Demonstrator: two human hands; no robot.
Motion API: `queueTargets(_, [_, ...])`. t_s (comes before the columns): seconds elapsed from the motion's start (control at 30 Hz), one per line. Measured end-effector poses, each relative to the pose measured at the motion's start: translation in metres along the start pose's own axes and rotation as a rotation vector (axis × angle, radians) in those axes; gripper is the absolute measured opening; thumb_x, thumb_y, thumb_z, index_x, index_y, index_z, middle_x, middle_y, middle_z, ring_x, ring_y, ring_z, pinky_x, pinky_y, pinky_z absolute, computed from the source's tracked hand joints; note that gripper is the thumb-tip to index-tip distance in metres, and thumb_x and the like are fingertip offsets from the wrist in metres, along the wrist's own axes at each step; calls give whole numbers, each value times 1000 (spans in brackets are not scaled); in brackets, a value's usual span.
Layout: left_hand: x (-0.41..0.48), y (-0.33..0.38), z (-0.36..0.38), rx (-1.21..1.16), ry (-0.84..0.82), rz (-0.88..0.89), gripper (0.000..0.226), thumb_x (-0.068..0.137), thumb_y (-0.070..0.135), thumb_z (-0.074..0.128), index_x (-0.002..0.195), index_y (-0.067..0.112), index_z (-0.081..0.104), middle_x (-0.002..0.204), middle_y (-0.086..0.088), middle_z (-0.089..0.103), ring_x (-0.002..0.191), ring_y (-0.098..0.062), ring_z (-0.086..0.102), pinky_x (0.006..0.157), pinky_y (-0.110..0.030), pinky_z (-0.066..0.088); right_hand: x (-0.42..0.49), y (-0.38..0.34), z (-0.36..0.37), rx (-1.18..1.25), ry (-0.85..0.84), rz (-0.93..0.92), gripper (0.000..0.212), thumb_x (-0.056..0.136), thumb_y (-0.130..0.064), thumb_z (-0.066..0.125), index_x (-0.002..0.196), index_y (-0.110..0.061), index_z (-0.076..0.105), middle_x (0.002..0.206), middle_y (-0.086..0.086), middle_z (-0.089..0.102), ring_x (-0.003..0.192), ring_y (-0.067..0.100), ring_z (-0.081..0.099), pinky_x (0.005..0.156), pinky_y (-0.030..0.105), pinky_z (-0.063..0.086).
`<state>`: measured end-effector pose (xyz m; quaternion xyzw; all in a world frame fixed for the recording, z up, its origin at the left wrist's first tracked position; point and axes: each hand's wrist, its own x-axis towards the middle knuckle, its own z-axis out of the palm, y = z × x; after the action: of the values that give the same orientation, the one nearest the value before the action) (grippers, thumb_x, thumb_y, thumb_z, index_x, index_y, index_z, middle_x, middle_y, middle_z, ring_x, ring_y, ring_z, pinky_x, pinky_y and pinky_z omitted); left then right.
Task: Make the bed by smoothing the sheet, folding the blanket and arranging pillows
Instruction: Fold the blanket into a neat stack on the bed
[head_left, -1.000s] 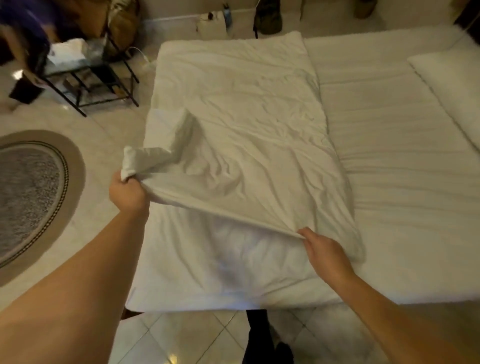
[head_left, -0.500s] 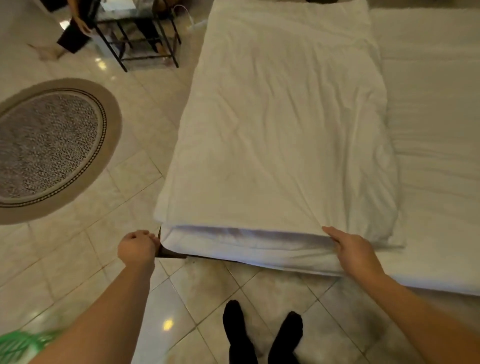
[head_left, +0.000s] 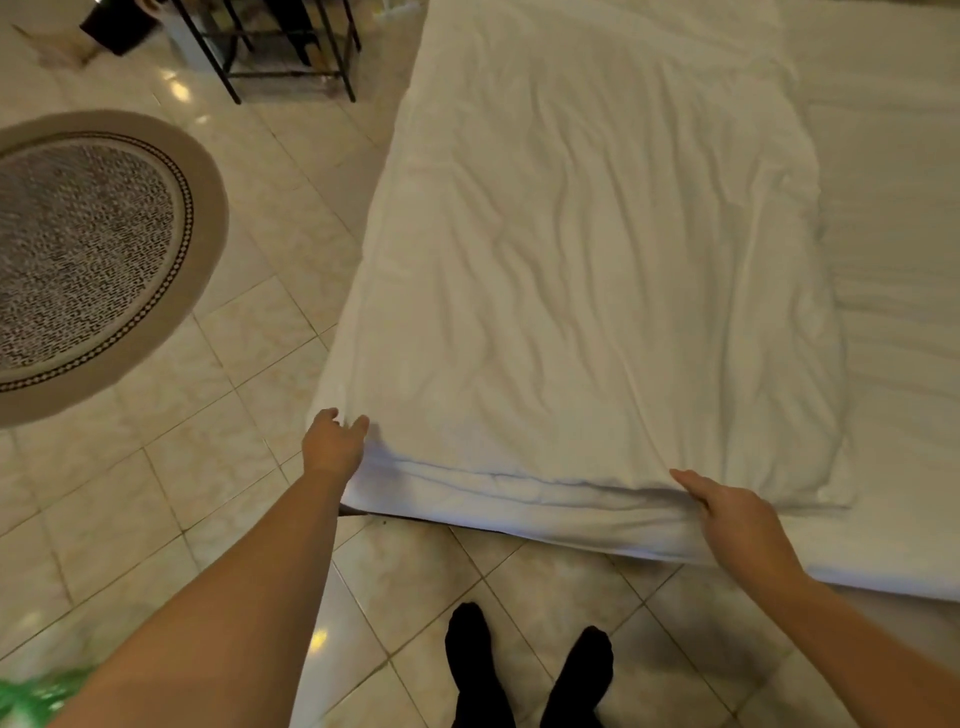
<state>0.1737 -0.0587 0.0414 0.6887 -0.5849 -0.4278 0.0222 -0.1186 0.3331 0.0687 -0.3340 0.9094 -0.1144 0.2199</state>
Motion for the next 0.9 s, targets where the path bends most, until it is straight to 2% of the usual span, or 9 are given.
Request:
queueTargets(0.1, [17, 5, 13, 30, 4, -11, 63, 94, 35, 68, 146, 5, 49, 141, -16, 57, 130, -35, 54, 105, -41, 43, 3, 4, 11, -2, 4, -9, 50, 96, 9, 47, 136, -18, 62, 132, 6, 65, 115, 28, 66, 96, 30, 47])
queueTargets(0.2, [24, 3, 13, 74, 55, 51, 26, 90, 26, 71, 103, 4, 68, 98, -12, 68, 105, -35, 65, 82, -36, 47, 5, 4, 16, 20, 5, 22, 47, 98, 6, 48, 136, -18, 62, 134, 6, 64, 118, 27, 64, 100, 31, 45])
queueTargets(0.27, [30, 0, 2, 51, 84, 107, 22, 89, 21, 71, 86, 1, 62, 77, -9, 62, 86, -35, 64, 69, -34, 43, 4, -1, 16, 30, 17, 45, 46, 98, 5, 48, 136, -18, 62, 134, 5, 64, 119, 27, 64, 100, 29, 44])
queueTargets(0.37, [36, -2, -30, 46, 168, 162, 19, 89, 11, 66, 82, 0, 52, 69, -10, 52, 65, -31, 50, 54, -33, 36, 1, -13, 16, 31, 18, 44, 47, 98, 5, 49, 136, -19, 62, 136, 4, 62, 120, 24, 63, 101, 24, 41])
queueTargets(0.43, [41, -4, -56, 99, 215, 183, 19, 90, 8, 63, 82, -1, 49, 70, -14, 50, 61, -29, 44, 53, -34, 33, -1, -23, 21, 20, -14, 44, 51, 97, 7, 48, 137, -22, 61, 140, 4, 59, 124, 22, 61, 103, 26, 42])
queueTargets(0.57, [57, -18, -92, 274, 218, 208, 18, 92, 7, 62, 86, -5, 50, 75, -23, 57, 60, -31, 46, 50, -35, 33, -8, -46, 48, 18, -135, 45, 60, 95, 9, 45, 144, -24, 53, 148, 6, 51, 132, 21, 54, 107, 27, 39])
queueTargets(0.73, [74, -33, -80, 401, 133, 149, 17, 93, 10, 63, 89, -2, 53, 79, -21, 59, 63, -30, 49, 52, -34, 35, -3, -53, 84, -28, -341, 168, 62, 99, 2, 39, 155, -26, 32, 157, 5, 39, 142, 22, 41, 115, 30, 32])
queueTargets(0.83, [78, -35, -66, 514, 72, 139, 19, 94, 12, 60, 103, -3, 53, 105, -27, 60, 85, -39, 55, 70, -45, 47, 3, -61, 88, -61, -395, 233, 53, 101, -13, 42, 152, -25, 40, 149, 5, 50, 131, 24, 52, 106, 34, 44])
queueTargets(0.9, [75, -36, -58, 538, 120, 234, 38, 95, 16, 60, 126, -4, 52, 129, -30, 53, 113, -49, 52, 90, -56, 48, 4, -72, 83, -77, -197, 230, 44, 99, -20, 44, 141, -20, 56, 130, 4, 66, 114, 24, 63, 91, 37, 52])
